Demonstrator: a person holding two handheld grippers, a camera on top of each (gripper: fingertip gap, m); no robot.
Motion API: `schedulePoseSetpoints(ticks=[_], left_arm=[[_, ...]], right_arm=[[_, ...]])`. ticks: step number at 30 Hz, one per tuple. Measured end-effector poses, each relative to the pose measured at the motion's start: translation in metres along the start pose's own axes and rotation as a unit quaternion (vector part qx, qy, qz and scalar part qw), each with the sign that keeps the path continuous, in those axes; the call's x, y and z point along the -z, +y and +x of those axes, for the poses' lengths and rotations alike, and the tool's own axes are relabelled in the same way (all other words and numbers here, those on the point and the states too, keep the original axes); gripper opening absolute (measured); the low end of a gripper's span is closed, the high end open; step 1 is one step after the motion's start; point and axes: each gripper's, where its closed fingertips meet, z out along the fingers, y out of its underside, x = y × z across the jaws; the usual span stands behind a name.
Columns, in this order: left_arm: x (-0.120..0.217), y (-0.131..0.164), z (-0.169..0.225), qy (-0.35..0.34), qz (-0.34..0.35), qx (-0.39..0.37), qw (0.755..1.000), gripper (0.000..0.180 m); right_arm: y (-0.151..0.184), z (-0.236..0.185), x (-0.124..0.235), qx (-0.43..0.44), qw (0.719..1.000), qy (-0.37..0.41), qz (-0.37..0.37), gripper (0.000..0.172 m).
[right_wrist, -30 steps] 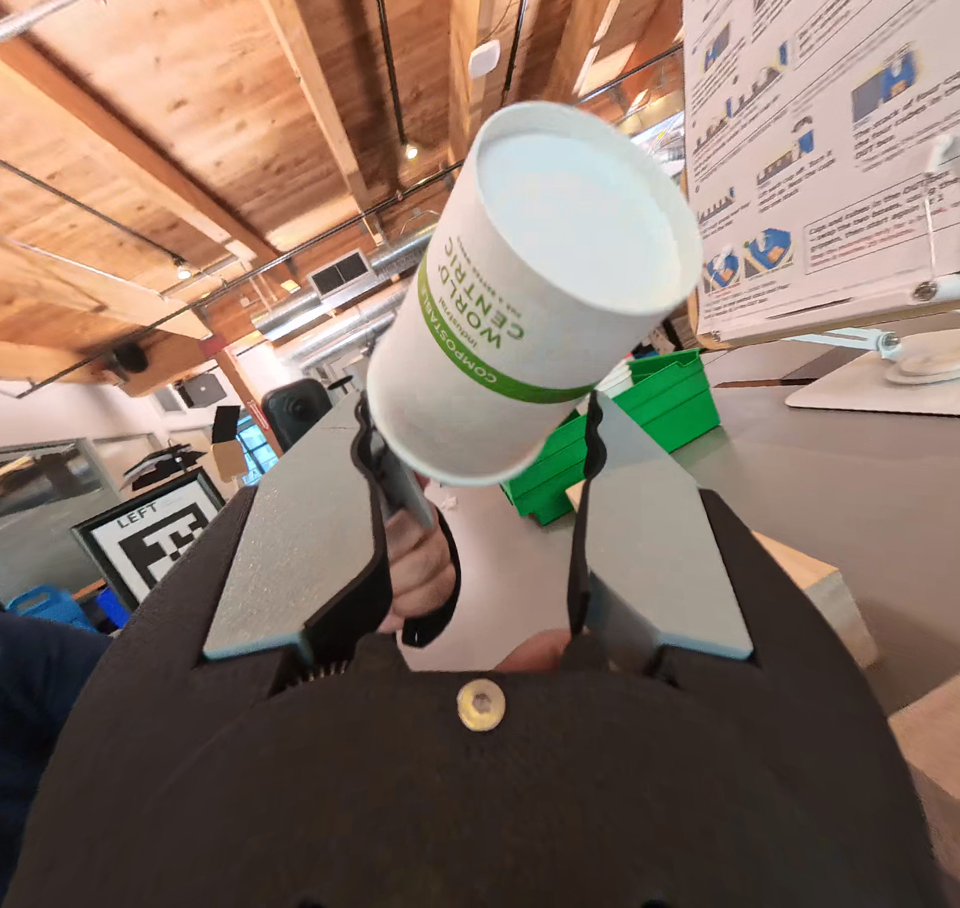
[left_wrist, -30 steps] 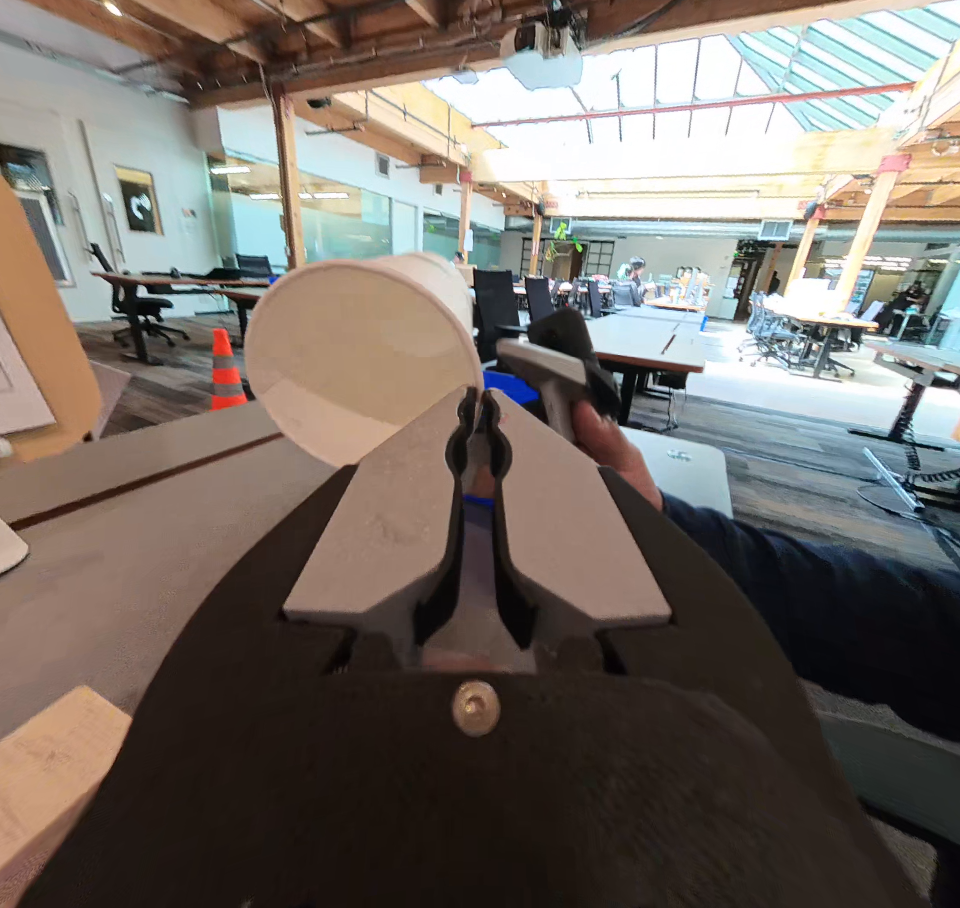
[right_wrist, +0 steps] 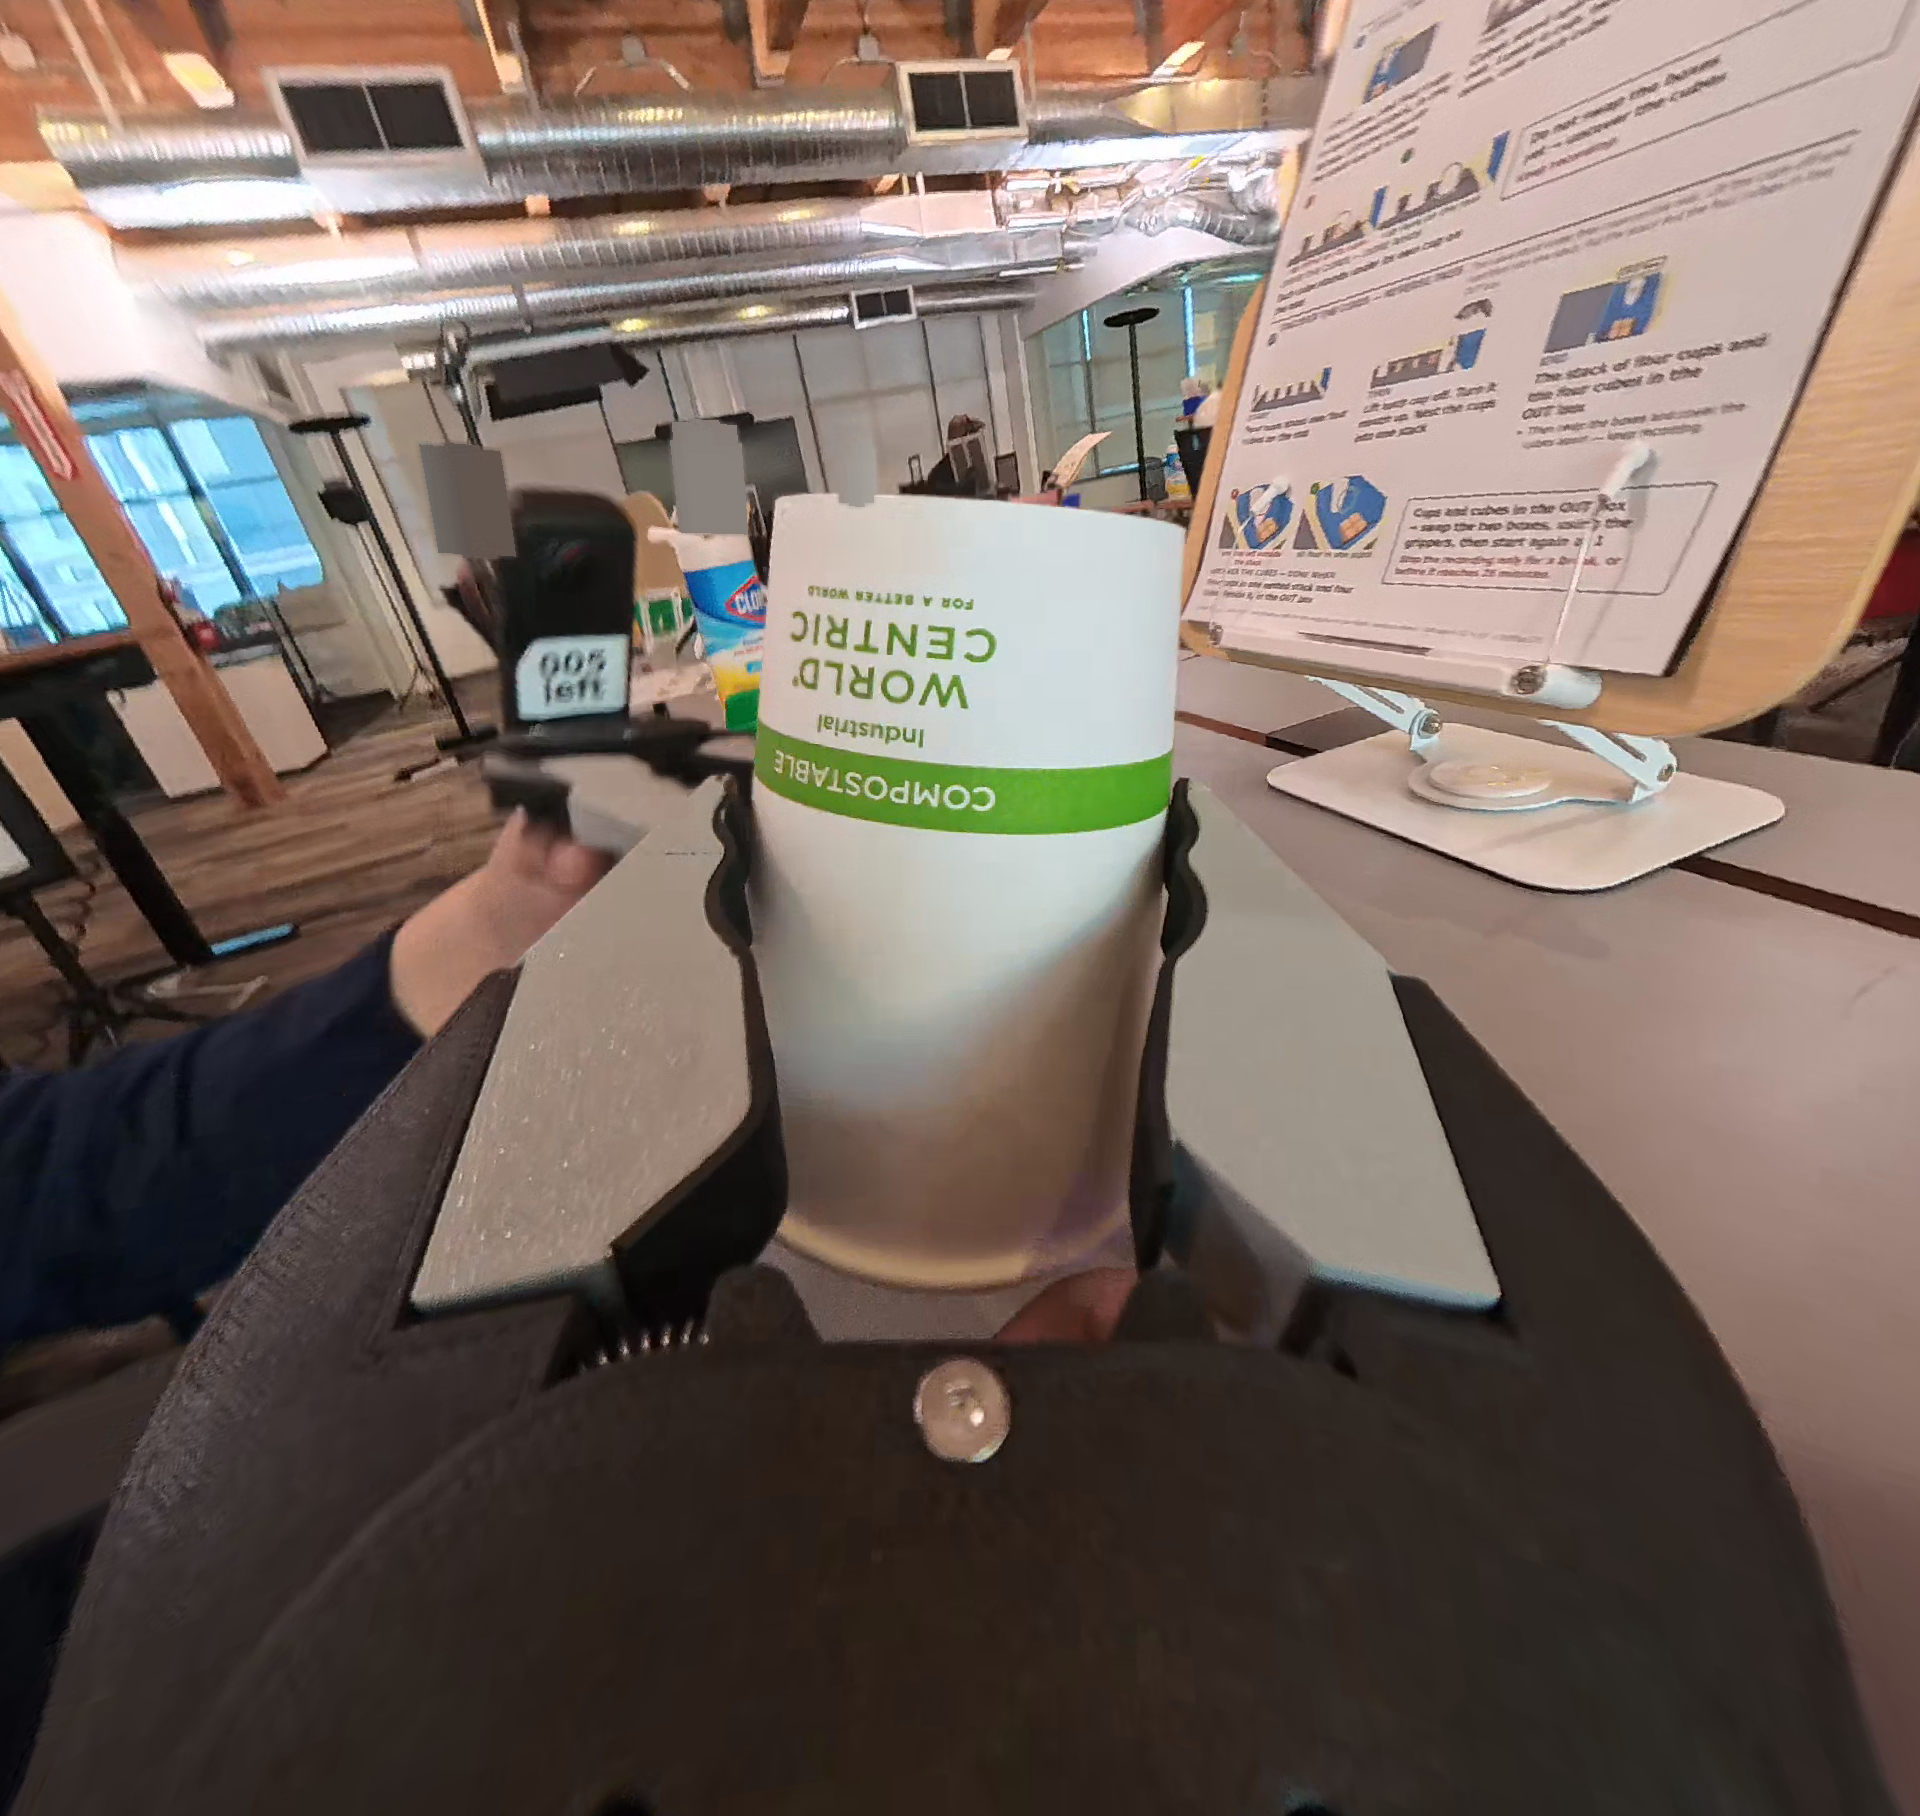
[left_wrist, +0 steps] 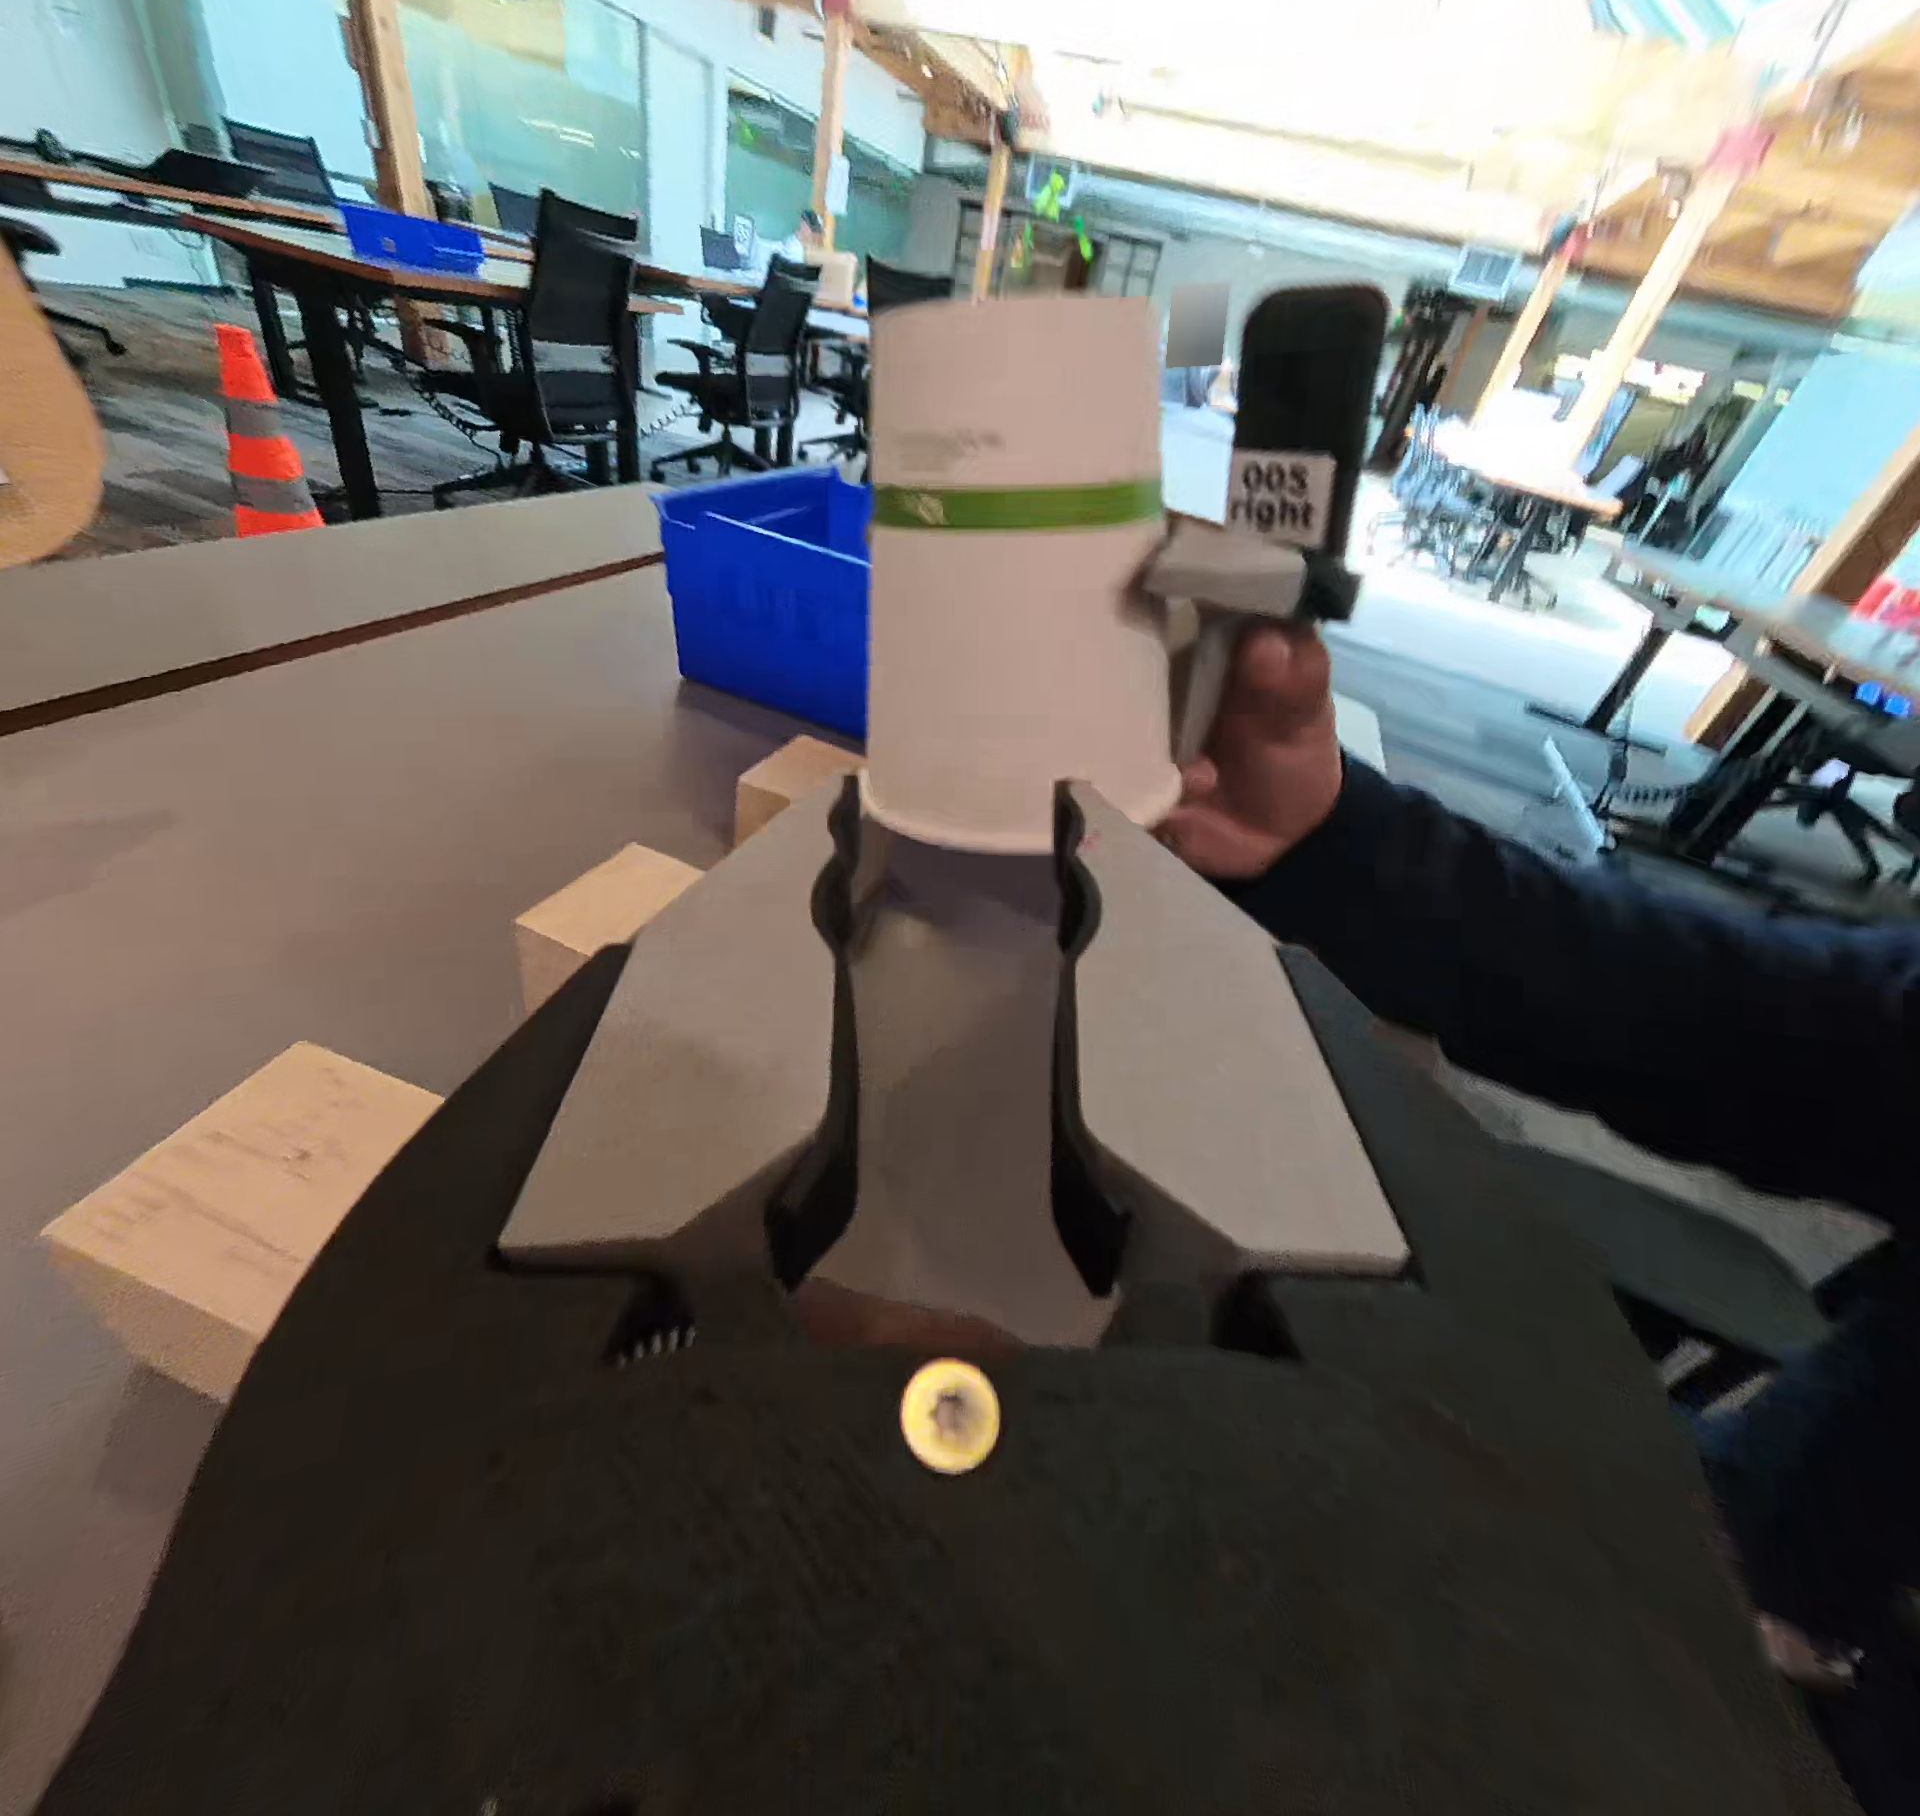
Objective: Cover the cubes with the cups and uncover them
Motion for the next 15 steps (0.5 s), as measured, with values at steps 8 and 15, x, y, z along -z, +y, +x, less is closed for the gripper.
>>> schedulePoseSetpoints(ticks=[8, 15], left_arm=[[-0.024, -0.005, 0.007, 0.078, -0.029, 0.004, 0.997, 0.069], [-0.020, 0.003, 0.020, 0.134, -0.025, 0.054, 0.989, 0.074]], right_arm=[[0.026, -0.023, -0.010, 0.104, 0.992, -0.025, -0.065, 0.079], [0.055, -0.038, -0.015, 0.103, 0.983, -0.078, -0.133, 0.079]])
